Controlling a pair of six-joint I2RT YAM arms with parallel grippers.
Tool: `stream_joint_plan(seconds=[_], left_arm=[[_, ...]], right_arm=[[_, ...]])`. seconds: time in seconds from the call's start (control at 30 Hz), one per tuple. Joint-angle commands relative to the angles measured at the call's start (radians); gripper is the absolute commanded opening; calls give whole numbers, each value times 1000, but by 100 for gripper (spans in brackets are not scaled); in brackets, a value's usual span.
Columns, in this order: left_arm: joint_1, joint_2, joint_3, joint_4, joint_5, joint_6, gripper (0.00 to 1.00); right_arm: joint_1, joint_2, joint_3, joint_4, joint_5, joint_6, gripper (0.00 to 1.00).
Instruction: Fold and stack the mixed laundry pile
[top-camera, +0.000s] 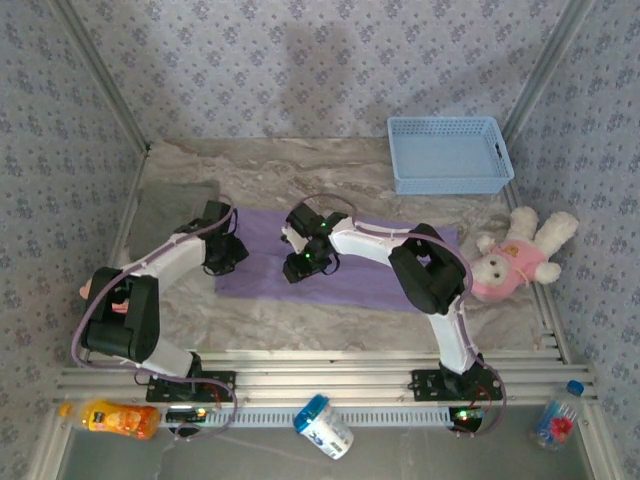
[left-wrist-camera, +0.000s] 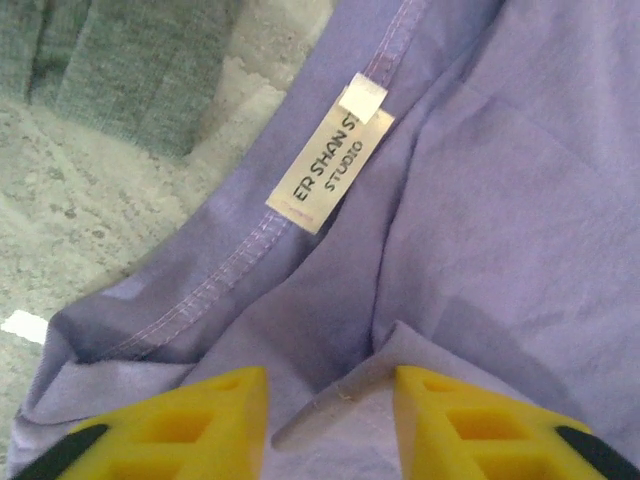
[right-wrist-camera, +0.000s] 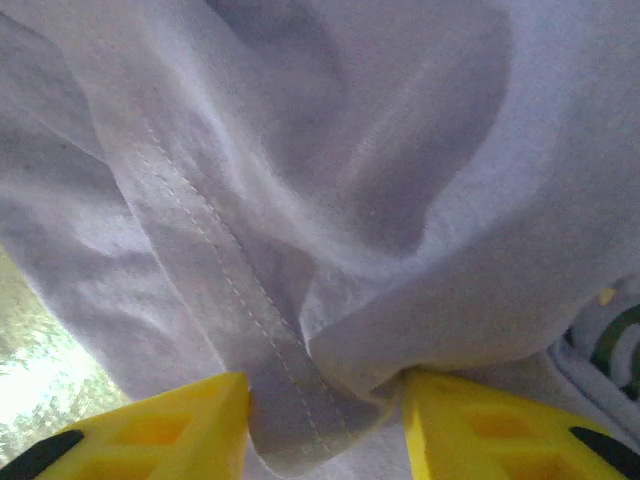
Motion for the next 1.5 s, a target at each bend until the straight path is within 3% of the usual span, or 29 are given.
stream_joint_plan(seconds=[0.0,0.1,0.17,0.33,0.6,0.83,1.03,1.07,1.1,1.13,1.17,1.2,1.33,1.47], left_arm=[[-5,22,10,38,-1,26,30],[-5,45,22,40,0,37,16],[-5,54,31,34,-3,41,0],[-4,29,49,1,-9,51,0],[-5,-118,90,-193,16,-5,0],[-51,-256,-40,-225,62,-116,0],[-116,-283,-141,-212,50,-173,0],[-124,-275,-145,-206,52,-173,1],[-127,-262,-139,-214,48,-170,13],[-126,-250,-128,-228,38,-167,30],[-126,-237,-102,-265,16,-160,47],[-126,-227,-73,-292,-9,-148,57],[-108,-205,33,-313,-89,-95,65],[-60,-122,120,-243,-48,-53,66]], right_arm=[[-1,-2,29,-24,47,39,27],[-3,-20,33,-26,41,43,13],[-6,-33,37,-32,30,48,8],[-27,-73,41,-45,12,75,4],[-77,-153,33,-109,-52,127,0],[-67,-164,3,-184,-46,107,0],[-64,-158,-15,-257,-46,80,3],[-62,-159,-20,-271,-43,79,10],[-62,-157,-21,-280,-41,79,26],[-63,-157,-21,-286,-36,80,35],[-67,-159,-17,-294,-24,81,39],[-71,-165,-11,-302,-9,80,42],[-89,-200,8,-319,58,86,46],[-128,-201,11,-318,117,82,46]])
